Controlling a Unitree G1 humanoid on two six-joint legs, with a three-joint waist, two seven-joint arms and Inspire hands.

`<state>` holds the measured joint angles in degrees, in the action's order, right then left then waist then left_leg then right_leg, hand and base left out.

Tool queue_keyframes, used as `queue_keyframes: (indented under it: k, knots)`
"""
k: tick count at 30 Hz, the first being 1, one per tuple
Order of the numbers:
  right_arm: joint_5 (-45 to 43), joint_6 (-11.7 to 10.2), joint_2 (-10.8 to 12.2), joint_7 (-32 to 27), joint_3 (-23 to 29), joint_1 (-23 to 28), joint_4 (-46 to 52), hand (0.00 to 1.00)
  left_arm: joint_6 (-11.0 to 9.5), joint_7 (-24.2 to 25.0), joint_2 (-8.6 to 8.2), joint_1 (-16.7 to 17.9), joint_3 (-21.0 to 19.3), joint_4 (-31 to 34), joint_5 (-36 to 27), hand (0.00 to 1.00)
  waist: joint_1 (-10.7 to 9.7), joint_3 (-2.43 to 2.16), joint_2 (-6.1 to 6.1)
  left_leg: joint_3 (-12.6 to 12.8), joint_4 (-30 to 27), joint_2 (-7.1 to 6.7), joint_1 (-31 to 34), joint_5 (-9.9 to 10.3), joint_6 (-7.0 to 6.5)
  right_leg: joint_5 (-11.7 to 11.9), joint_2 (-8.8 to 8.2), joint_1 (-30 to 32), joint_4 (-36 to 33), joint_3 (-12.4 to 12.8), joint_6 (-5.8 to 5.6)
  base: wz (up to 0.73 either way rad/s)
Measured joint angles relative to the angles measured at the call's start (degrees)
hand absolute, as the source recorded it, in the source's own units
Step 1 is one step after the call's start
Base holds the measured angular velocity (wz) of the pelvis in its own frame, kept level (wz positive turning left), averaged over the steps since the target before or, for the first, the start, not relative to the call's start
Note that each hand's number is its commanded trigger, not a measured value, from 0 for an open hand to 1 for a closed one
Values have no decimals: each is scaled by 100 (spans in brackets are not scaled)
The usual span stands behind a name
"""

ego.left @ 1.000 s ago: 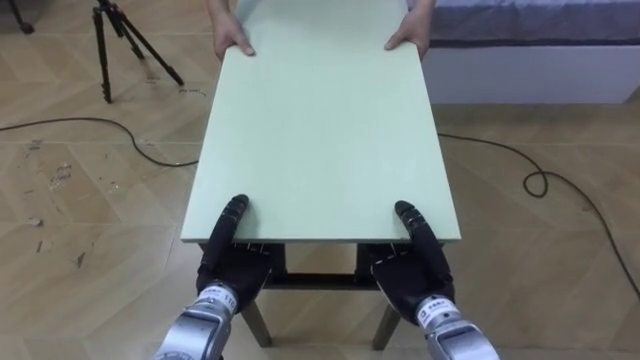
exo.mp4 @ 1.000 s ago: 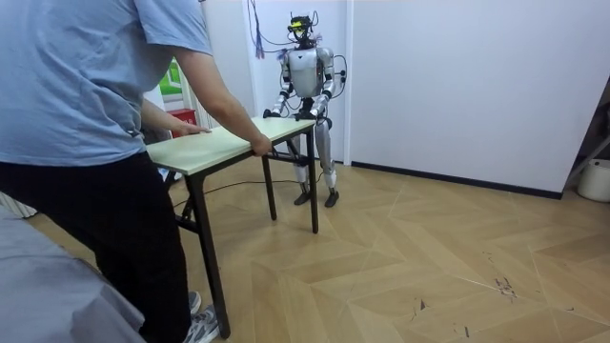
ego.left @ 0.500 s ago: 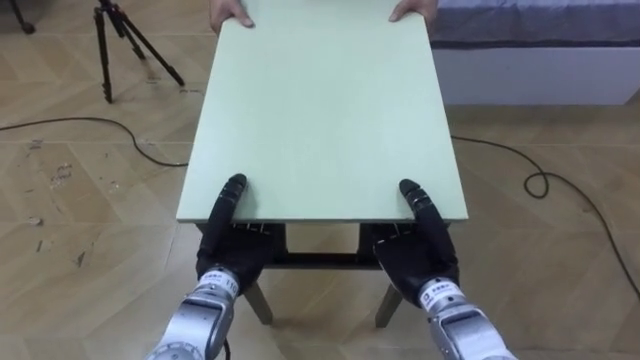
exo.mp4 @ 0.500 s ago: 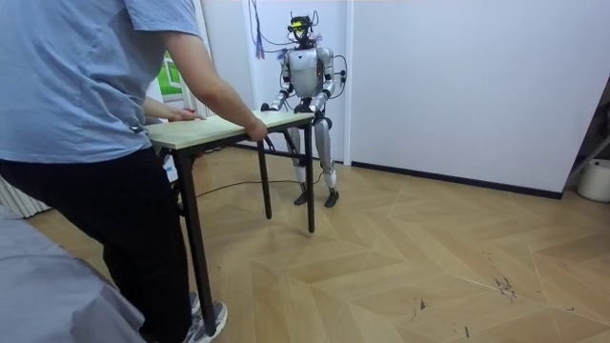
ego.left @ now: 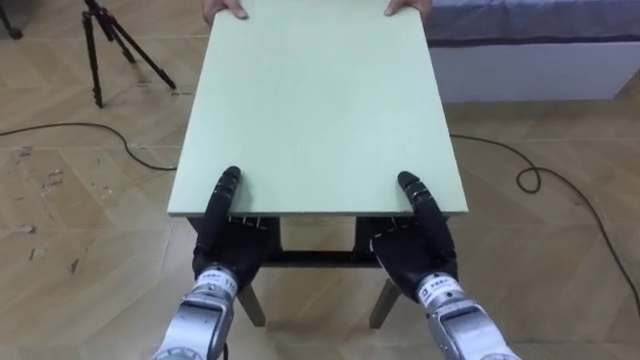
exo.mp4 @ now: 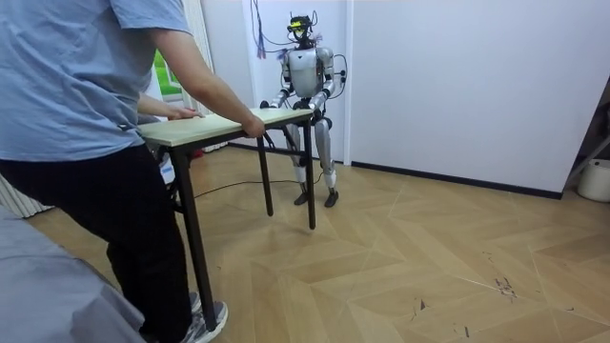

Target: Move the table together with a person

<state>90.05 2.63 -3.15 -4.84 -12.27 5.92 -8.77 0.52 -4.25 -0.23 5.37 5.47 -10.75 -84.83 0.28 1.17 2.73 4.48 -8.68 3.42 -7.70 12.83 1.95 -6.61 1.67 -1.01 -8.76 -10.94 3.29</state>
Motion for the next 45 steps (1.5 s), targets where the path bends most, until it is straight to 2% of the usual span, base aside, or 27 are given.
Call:
queue_keyframes:
  k: [4,13,16,18,22,25,28,30,31,33,34,35,36,37,39,40,42,43,45]
  knots:
    - [-115,-1,-10,-18,-26,103,128,100,-133,1,-9,129,97,83,131,100,3,-12,19,1,-2,0,-2,0,0,0,2,2,0,-4,0,0]
    - [-281,-16,-86,-116,-71,323,470,100,-151,-2,-67,550,199,432,138,100,21,-13,16,0,0,0,-2,0,0,0,1,3,-1,3,0,0]
    - [-269,-25,-140,-116,-100,472,592,100,-213,13,-64,703,298,536,167,100,68,-15,9,5,0,-4,-5,0,0,0,-1,6,-4,16,0,-1]
    - [-237,-84,-162,-115,-163,521,624,100,-225,31,-51,797,324,606,170,100,173,-25,-28,15,1,-7,10,0,0,0,2,45,-10,15,-1,-15]
    - [-210,-109,-186,-114,-181,532,626,100,-228,32,-53,876,363,690,177,100,174,-13,-126,14,-32,18,40,0,0,-1,23,120,-101,11,-1,-3]
    - [-206,-133,-189,-111,-211,577,624,100,-234,31,-57,930,371,687,173,100,180,-14,-207,15,-304,30,185,6,9,-3,31,182,-227,20,3,1]
    - [-210,-134,-198,-78,-220,611,614,100,-249,32,-53,962,441,685,169,100,208,-5,-258,2,-1064,43,623,78,83,-39,11,352,-442,88,62,-3]
    - [-276,-157,-201,-62,-226,695,614,100,-257,40,-73,1058,474,686,169,100,316,1,-267,-46,-2036,123,1099,98,105,-105,-41,438,-597,131,158,-18]
    - [-290,-184,-205,-39,-225,727,616,100,-255,43,-75,1077,479,686,165,100,323,0,-261,-64,-2284,144,1232,98,106,-138,-35,441,-601,123,187,0]
    - [-287,-228,-240,5,-228,783,621,100,-235,53,-88,1107,499,686,163,100,318,4,-221,-136,-2998,284,1681,104,118,-215,56,626,-743,1,288,13]
    - [-287,-228,-249,5,-228,794,621,100,-230,53,-88,1107,506,684,163,100,305,9,-217,-146,-3105,308,1740,118,142,-215,71,672,-762,-52,320,14]
    - [-280,-235,-287,5,-226,824,629,100,-237,53,-99,1129,547,682,161,100,302,16,-180,-174,-3377,367,1809,167,185,-217,102,724,-814,-149,377,5]
    - [-274,-240,-338,5,-226,853,629,100,-244,53,-109,1181,603,681,161,100,301,16,-85,-211,-3682,433,1727,252,247,-183,161,736,-817,-257,427,3]
    - [-272,-252,-359,6,-226,866,630,100,-245,53,-109,1201,628,683,157,100,280,18,-48,-231,-3737,446,1642,297,282,-158,169,768,-829,-324,442,10]
    - [-244,-314,-421,16,-216,867,704,100,-240,131,-129,1196,683,694,103,100,128,12,105,-326,-3551,446,1236,532,400,-55,183,1084,-983,-485,475,26]
    - [-258,-357,-409,37,-210,866,714,100,-238,139,-130,1178,693,703,100,100,102,7,131,-334,-3375,457,1107,605,400,-16,182,1211,-1027,-498,477,19]
    - [-254,-394,-401,155,-200,767,715,100,-267,147,-40,1051,728,766,54,100,-49,6,178,-309,-2198,476,650,947,377,245,121,1688,-1077,-607,474,17]
    - [-257,-398,-398,169,-181,721,715,100,-284,147,-5,989,745,769,46,100,-97,10,183,-293,-1944,458,621,1020,360,310,84,1814,-1069,-642,469,19]
    - [-260,-379,-379,171,-97,582,703,100,-352,119,11,772,781,725,45,100,-165,11,187,-281,-1409,262,684,1208,101,690,-59,2169,-954,-661,417,3]
